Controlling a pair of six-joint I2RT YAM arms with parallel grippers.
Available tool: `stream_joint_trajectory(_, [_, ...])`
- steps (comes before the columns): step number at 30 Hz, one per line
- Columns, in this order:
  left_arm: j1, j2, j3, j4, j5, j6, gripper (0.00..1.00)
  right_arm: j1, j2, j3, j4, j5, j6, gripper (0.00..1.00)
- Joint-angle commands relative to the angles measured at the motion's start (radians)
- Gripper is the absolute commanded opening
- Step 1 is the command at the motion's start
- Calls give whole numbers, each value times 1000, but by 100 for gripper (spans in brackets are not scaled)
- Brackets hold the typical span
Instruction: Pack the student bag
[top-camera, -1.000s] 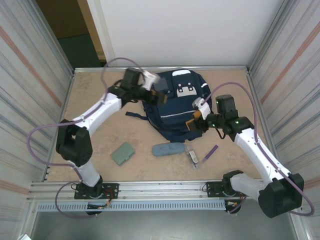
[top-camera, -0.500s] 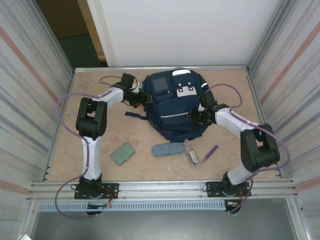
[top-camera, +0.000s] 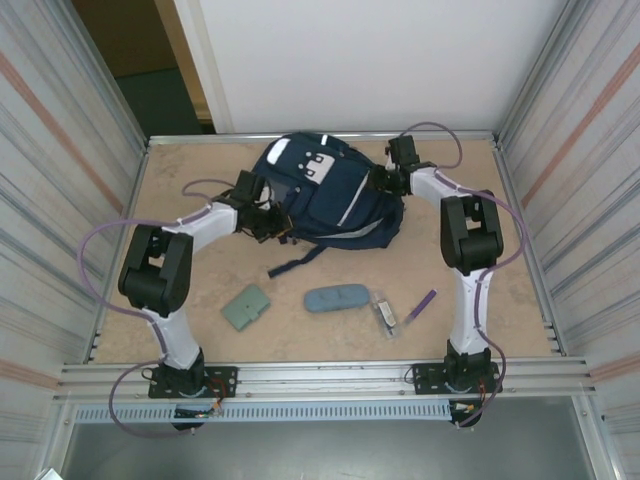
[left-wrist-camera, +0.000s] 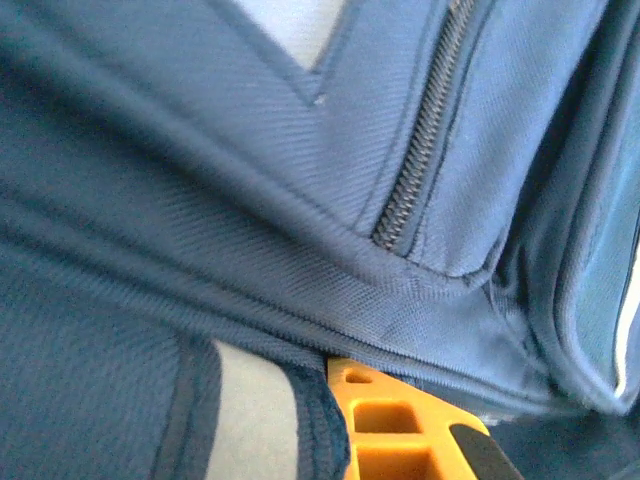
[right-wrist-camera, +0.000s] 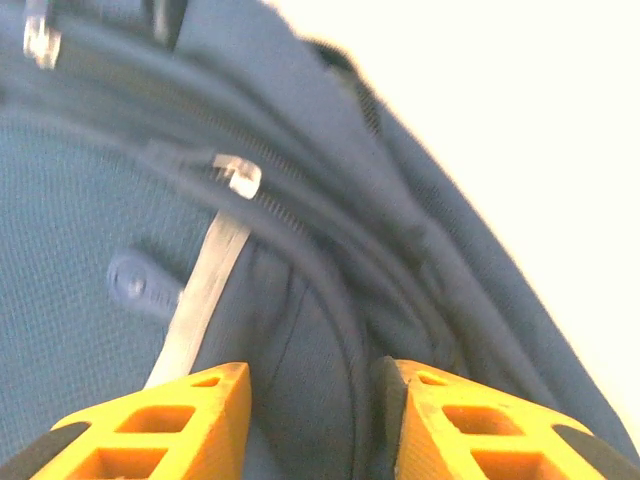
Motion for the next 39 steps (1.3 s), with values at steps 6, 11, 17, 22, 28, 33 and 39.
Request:
stream_joint_trajectory(6, [-102, -94, -14, -21, -36, -331, 0, 20, -407, -353, 3, -51, 23, 52])
stream_joint_trajectory(11, [-111, -88, 57, -48, 16, -391, 0, 205, -742, -641, 0, 54, 36, 53])
stream_joint_trajectory(17, [-117, -82, 96, -91, 69, -498, 2, 561, -840, -723, -5, 242, 171, 52])
stream_joint_trajectory(22, [-136, -100, 118, -97, 127, -538, 4, 694, -666, -640, 28, 409, 216, 48])
stream_joint_trajectory(28, [-151, -121, 114, -117, 144, -564, 4, 754, -466, -480, 7, 587, 278, 50])
stream_joint_trajectory(33, [-152, -128, 79, -75, 190, -607, 4, 764, -368, -424, 7, 749, 295, 49])
stream_joint_trajectory(39, [-152, -132, 77, -80, 194, -597, 4, 775, -323, -381, -1, 874, 259, 22])
